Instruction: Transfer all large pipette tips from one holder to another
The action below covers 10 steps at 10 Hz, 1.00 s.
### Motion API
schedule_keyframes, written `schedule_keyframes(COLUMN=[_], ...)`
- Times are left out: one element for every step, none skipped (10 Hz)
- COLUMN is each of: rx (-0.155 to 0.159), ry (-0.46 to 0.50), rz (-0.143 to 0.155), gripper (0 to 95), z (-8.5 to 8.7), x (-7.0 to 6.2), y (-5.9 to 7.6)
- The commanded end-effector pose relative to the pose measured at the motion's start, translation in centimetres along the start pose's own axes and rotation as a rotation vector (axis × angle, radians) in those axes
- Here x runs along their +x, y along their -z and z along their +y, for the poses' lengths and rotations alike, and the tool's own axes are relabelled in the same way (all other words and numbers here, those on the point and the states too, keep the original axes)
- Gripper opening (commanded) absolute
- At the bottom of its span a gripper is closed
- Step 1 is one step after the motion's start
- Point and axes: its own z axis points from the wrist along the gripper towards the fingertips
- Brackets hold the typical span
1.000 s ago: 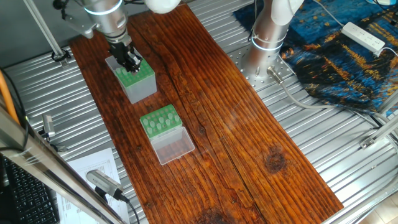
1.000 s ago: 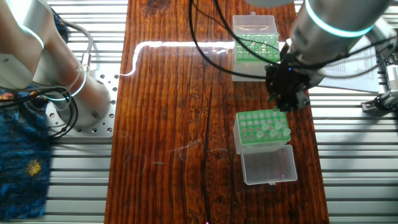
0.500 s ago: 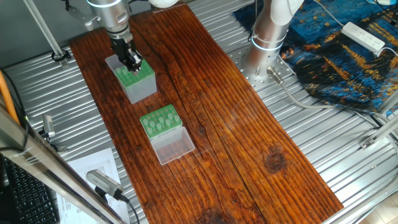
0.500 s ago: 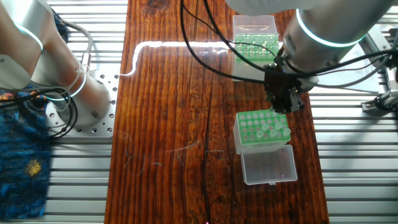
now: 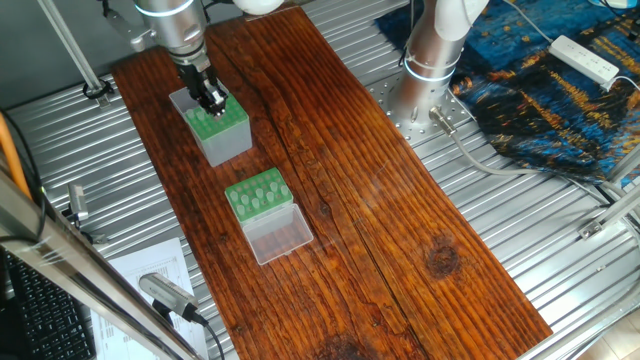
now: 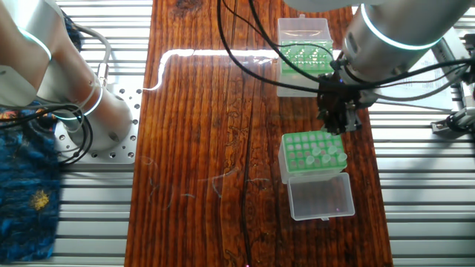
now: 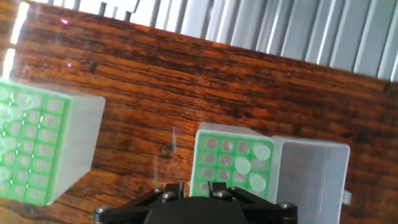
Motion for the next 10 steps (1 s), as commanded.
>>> schedule_keyframes(rx=[0.001,0.001,0.005,0.002,0.003,0.004,0.008,0.010,0.015,0.015], ry=[-0.087,-0.090,-0.146,-0.150,-0.162,-0.158,-0.141,-0.131,-0.111,-0.105], rz=[0.046,0.036,0.024,0.039,0.033,0.024,0.036,0.040,0.041,0.039], gripper=[19.0,19.0,19.0,19.0,19.0,19.0,19.0,19.0,19.0,19.0], z=[0.0,-0.1,-0.2,-0.4,-0.6,-0.8,-1.0,-1.2,-1.5,-1.7], x=[0.2,0.3,0.4,0.6,0.5,0.9,1.3,1.7,2.5,3.0], y=[-0.2,-0.5,-0.4,-0.4,-0.7,-0.4,-0.1,0.0,0.2,0.0])
